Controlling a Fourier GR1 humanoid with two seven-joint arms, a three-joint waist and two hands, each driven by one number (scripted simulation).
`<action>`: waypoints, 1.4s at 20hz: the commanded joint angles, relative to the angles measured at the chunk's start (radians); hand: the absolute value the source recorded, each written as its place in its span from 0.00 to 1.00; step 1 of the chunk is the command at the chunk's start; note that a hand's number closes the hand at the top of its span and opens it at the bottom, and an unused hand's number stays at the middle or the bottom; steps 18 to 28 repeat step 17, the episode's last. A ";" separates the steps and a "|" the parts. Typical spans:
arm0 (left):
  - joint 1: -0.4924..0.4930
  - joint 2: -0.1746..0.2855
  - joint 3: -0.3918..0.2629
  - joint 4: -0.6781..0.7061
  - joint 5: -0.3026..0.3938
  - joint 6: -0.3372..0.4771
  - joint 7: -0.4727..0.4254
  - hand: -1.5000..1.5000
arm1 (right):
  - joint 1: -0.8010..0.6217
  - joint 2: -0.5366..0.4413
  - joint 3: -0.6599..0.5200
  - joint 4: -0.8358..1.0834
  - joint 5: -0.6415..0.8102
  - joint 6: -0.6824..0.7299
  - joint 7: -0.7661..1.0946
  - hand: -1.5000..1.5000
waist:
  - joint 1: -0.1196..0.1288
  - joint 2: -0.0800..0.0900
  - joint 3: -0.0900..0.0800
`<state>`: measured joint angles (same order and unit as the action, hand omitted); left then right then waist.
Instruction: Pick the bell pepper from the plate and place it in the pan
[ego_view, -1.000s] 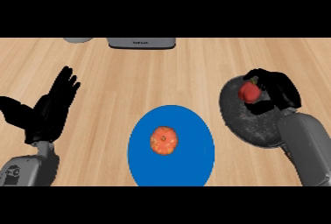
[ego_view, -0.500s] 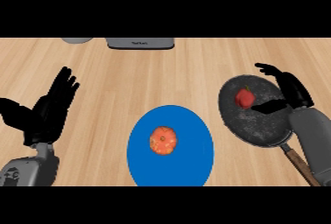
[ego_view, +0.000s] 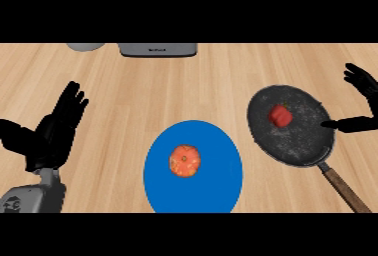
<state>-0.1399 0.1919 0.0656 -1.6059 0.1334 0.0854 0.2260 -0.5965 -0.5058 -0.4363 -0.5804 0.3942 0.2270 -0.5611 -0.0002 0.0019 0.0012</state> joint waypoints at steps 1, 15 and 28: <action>-0.004 -0.006 0.008 0.010 0.005 -0.004 -0.023 0.50 | 0.088 -0.123 -0.090 0.051 -0.114 0.207 -0.130 0.00 | -0.009 0.001 0.000; -0.039 0.013 0.035 0.051 0.007 -0.029 -0.022 0.50 | 0.199 -0.283 -0.075 0.118 -0.197 0.446 -0.265 0.00 | 0.003 0.001 0.000; -0.015 0.024 0.039 0.027 0.029 -0.054 0.000 0.50 | 0.213 -0.341 -0.060 0.127 -0.190 0.482 -0.287 0.00 | 0.008 0.002 0.001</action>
